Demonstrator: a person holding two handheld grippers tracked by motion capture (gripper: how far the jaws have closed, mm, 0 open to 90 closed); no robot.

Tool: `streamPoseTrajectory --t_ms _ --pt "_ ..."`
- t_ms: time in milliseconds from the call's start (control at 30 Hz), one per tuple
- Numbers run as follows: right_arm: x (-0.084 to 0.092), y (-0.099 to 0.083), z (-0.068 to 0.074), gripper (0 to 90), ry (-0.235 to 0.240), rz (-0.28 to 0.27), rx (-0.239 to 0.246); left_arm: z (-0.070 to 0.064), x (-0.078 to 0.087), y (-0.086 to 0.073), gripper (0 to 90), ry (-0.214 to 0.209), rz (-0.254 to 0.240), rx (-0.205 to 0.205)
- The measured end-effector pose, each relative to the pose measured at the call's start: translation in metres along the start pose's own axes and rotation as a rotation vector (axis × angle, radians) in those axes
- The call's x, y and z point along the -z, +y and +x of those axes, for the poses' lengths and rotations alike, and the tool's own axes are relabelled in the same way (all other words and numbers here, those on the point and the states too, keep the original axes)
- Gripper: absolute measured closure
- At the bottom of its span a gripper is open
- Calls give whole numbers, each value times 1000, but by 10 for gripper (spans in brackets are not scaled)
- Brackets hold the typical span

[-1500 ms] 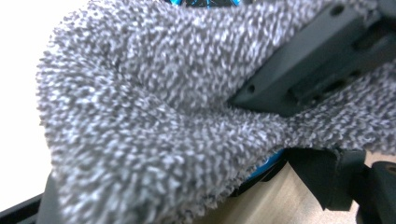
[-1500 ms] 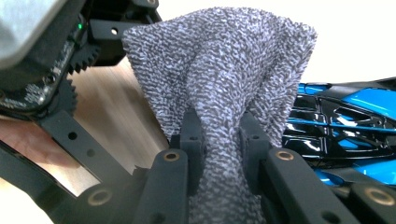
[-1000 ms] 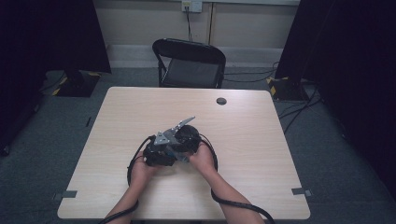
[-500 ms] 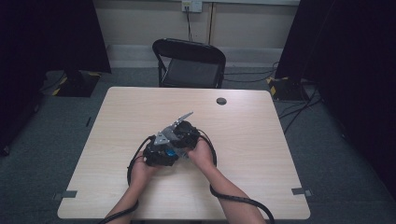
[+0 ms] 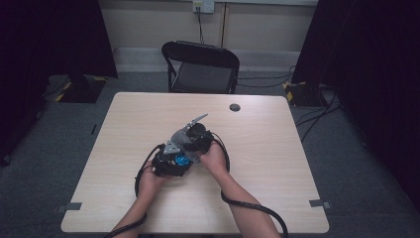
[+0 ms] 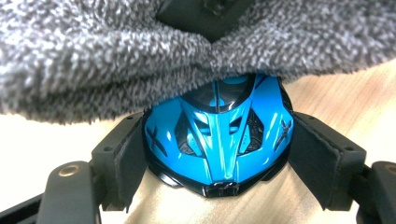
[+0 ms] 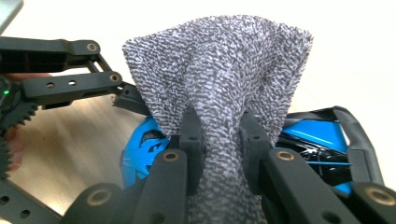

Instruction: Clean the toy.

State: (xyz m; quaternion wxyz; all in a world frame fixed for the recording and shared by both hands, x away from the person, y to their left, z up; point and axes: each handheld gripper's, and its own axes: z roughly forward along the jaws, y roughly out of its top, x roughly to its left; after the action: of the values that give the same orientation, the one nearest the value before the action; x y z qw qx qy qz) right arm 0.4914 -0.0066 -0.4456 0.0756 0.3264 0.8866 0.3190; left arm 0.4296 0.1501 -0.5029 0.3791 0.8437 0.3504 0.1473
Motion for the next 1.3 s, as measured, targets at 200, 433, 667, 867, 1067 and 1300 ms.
streamPoseTrajectory --t_ms 200,433,667,867,1067,1300 --pt "1 -1 -6 763 -2 -7 -20 0 0 0 236 1 1 1" --pt "1 -1 -12 763 -11 -13 -33 0 0 0 236 1 0 0" --pt "3 -4 -26 762 -12 -29 -91 0 0 0 236 1 1 1" --pt "3 -3 -32 761 -24 -22 -89 0 0 0 236 1 0 1" --pt "2 -2 -36 761 -47 -11 -87 0 0 0 236 2 1 -1" --pt "2 -2 -40 761 -50 -12 -89 0 0 0 236 2 0 -2"
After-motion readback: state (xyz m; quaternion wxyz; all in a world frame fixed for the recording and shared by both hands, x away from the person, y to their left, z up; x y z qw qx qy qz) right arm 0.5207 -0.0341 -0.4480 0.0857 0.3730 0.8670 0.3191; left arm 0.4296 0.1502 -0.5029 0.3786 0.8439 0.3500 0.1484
